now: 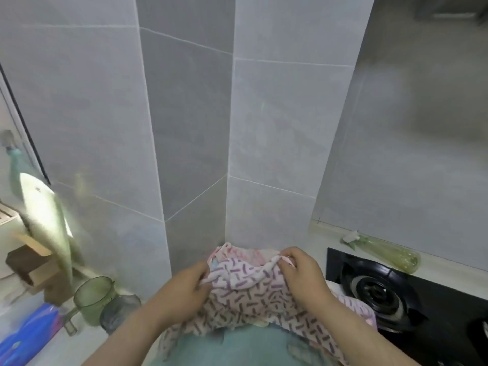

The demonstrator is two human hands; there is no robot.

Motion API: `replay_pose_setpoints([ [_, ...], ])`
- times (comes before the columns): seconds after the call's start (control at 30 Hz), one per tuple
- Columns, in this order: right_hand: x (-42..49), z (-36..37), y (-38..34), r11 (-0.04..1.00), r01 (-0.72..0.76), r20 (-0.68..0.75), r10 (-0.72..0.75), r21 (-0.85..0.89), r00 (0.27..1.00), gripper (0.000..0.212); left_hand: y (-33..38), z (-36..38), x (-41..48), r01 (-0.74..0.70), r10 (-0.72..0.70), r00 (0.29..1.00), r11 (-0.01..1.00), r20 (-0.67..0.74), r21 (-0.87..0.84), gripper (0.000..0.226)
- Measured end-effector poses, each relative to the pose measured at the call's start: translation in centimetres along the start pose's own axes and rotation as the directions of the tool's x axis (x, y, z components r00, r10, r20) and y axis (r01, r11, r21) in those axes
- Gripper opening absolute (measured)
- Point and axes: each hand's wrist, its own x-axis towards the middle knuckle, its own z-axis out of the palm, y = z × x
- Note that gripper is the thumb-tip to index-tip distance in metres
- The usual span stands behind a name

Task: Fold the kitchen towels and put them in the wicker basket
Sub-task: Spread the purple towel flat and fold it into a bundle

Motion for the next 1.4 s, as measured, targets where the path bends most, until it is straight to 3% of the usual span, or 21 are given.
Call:
replay_pose_setpoints([
  [0.1, -1.0, 0.8, -0.9, 0.996, -0.037, 0.04, 0.034, 0.076, 0.999, 0.017, -0.5, -0.3, -2.0, 0.067, -0.063, 0.997, 0.989, 0.034, -0.132, 0.018],
  [0.17, -1.8, 1.6, -0.7, 0.996, -0.038, 0.084, 0.031, 0.082, 0.996, 0.017, -1.4, -0.2, -3.2, 0.1, -0.09, 0.986, 0.993, 0.139, -0.069, 0.018],
  [0.27, -2.9, 3.1, 0.4, 0.998, -0.024, 0.15, 0.015, 0.056, 0.989, 0.021, -3.2, 0.5, -4.5, 0.046, -0.073, 0.947, 0.995, 0.312, 0.093, 0.052],
  [0.3, -3.5, 3.8, 1.0, 0.998, -0.028, 0.185, 0.018, 0.053, 0.983, 0.021, -3.7, 1.2, -4.7, 0.038, -0.069, 0.938, 0.994, 0.339, 0.099, 0.052],
  [0.4, -4.9, 6.5, 4.1, 0.998, -0.058, 0.263, 0.046, 0.038, 0.964, 0.023, -4.7, 4.4, -5.1, 0.112, -0.102, 0.931, 0.994, 0.35, -0.008, 0.006],
  [0.53, -6.1, 9.8, 9.0, 0.999, -0.034, 0.321, 0.035, -0.01, 0.947, 0.031, -5.6, 9.6, -5.3, 0.246, -0.145, 0.941, 0.913, 0.307, -0.324, 0.034],
  [0.6, -6.6, 10.8, 11.0, 1.0, 0.017, 0.34, -0.011, -0.014, 0.94, 0.029, -6.3, 11.7, -5.2, 0.284, -0.194, 0.943, 0.893, 0.27, -0.349, 0.038],
  [0.67, -7.2, 11.2, 12.4, 0.997, 0.071, 0.365, -0.059, -0.02, 0.929, 0.019, -7.3, 13.9, -5.7, 0.233, -0.18, 0.945, 0.956, 0.272, -0.179, 0.03],
  [0.8, -8.6, 10.0, 14.9, 0.969, 0.216, 0.41, -0.15, -0.118, 0.9, 0.027, -8.0, 17.1, -7.9, 0.086, -0.13, 0.965, 0.977, 0.228, 0.196, 0.039],
  [0.93, -10.5, 8.4, 18.4, 0.77, 0.495, 0.543, -0.233, -0.404, 0.806, 0.063, -7.3, 18.5, -10.3, -0.002, -0.021, 0.996, 0.963, 0.083, 0.268, 0.042],
  [1.03, -11.6, 7.2, 20.4, 0.561, 0.547, 0.519, -0.229, -0.621, 0.824, 0.064, -7.3, 18.6, -12.1, -0.017, 0.006, 0.999, 0.955, 0.039, 0.297, 0.057],
  [1.1, -12.0, 6.6, 21.0, 0.47, 0.518, 0.449, -0.259, -0.714, 0.855, 0.049, -7.0, 18.6, -13.4, -0.027, 0.015, 0.999, 0.929, 0.034, 0.368, 0.076],
  [1.2, -12.6, 6.0, 21.1, 0.54, 0.44, 0.301, -0.329, -0.718, 0.895, 0.028, -6.8, 18.1, -15.3, 0.047, -0.06, 0.998, 0.863, 0.009, 0.503, 0.089],
  [1.23, -12.9, 5.9, 20.8, 0.599, 0.407, 0.27, -0.309, -0.69, 0.912, 0.026, -6.8, 17.8, -15.8, 0.091, -0.106, 0.994, 0.838, -0.003, 0.537, 0.08],
  [1.3, -13.7, 6.1, 19.3, 0.742, 0.351, 0.24, -0.258, -0.572, 0.936, 0.025, -6.7, 17.2, -16.6, 0.16, -0.171, 0.985, 0.802, -0.035, 0.575, 0.042],
  [1.37, -14.1, 6.6, 17.2, 0.874, 0.29, 0.213, -0.221, -0.391, 0.952, 0.025, -7.1, 16.5, -17.2, 0.255, -0.236, 0.967, 0.862, -0.099, 0.437, 0.036],
  [1.4, -14.2, 7.0, 15.9, 0.916, 0.259, 0.199, -0.204, -0.307, 0.958, 0.028, -7.4, 15.9, -17.3, 0.3, -0.275, 0.953, 0.919, -0.129, 0.256, 0.036],
])
